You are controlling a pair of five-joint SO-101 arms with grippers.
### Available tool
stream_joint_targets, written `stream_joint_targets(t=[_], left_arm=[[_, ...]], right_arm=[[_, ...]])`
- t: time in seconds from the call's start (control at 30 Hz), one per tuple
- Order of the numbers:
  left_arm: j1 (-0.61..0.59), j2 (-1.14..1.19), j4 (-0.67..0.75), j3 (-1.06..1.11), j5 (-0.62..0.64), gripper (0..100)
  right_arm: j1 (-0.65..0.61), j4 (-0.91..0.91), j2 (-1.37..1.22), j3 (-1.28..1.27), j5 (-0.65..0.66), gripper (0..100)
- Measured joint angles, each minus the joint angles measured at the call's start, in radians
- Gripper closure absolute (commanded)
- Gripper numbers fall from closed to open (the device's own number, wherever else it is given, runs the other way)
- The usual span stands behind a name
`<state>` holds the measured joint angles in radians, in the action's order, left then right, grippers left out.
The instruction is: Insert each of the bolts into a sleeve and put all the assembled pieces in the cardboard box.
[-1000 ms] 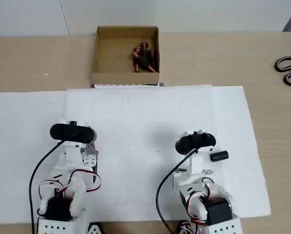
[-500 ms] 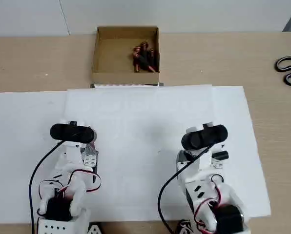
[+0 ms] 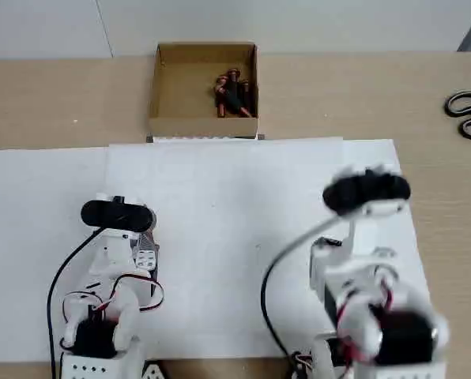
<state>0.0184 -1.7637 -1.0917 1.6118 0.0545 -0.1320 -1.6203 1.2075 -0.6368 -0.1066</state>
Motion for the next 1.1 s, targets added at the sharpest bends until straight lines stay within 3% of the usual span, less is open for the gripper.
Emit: stream_joint_targets(t=[0.13,0.3,0.67,1.1], left_arm=[[0.000,0.000,0.000,0.000,0.000,99],[0.000,0.000,0.000,0.000,0.000,99],[0.000,0.000,0.000,0.000,0.000,99],[0.000,0.000,0.000,0.000,0.000,99]], right_arm=[[0.061,-0.092,-0.282,0.236,0.000,99.5],[0.114,-0.103,-0.453,0.296,-0.021,99.5],[0.150,-0.103,-0.634,0.242,-0.393,99.4],[0.371,-0.103,-0.852,0.239,-0.442,99.1]])
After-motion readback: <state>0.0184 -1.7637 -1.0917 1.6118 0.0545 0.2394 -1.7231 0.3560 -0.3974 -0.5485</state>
